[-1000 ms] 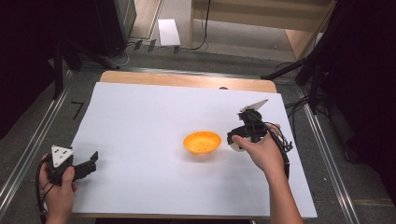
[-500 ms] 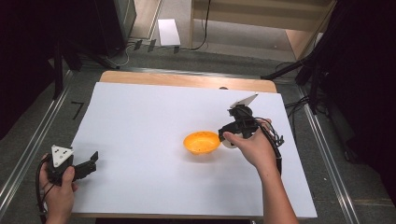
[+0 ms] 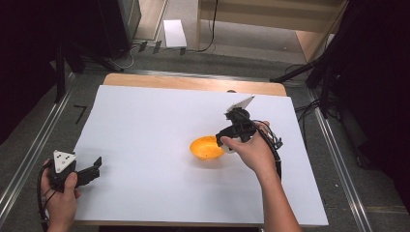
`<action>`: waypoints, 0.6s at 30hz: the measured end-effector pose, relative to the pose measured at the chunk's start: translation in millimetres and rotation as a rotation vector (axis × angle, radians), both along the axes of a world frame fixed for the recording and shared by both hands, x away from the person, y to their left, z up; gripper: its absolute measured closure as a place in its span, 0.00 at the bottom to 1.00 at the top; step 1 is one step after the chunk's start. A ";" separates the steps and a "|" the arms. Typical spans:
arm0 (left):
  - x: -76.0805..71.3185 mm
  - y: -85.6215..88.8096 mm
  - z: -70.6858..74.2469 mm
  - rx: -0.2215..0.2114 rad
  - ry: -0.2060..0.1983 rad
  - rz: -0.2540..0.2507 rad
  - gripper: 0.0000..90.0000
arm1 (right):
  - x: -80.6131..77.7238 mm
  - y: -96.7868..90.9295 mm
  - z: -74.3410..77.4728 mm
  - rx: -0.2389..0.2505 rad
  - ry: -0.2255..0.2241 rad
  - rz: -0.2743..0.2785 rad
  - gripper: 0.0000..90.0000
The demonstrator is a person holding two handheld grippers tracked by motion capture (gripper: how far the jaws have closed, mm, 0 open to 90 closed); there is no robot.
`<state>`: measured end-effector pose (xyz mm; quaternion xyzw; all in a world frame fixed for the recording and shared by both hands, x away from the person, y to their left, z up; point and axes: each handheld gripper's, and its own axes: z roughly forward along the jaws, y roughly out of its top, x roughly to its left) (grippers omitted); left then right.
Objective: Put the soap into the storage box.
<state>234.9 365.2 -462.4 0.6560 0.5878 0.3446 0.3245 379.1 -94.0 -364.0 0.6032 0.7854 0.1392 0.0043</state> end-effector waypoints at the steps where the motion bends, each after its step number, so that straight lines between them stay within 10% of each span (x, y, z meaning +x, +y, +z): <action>1: 0.0 0.0 0.0 0.000 0.000 0.000 0.16 | 0.1 1.9 -0.4 0.004 -0.002 0.003 0.26; 18: 0.1 -0.2 0.0 0.002 0.001 -0.001 0.16 | 4.4 25.9 -7.8 -0.001 0.007 0.046 0.26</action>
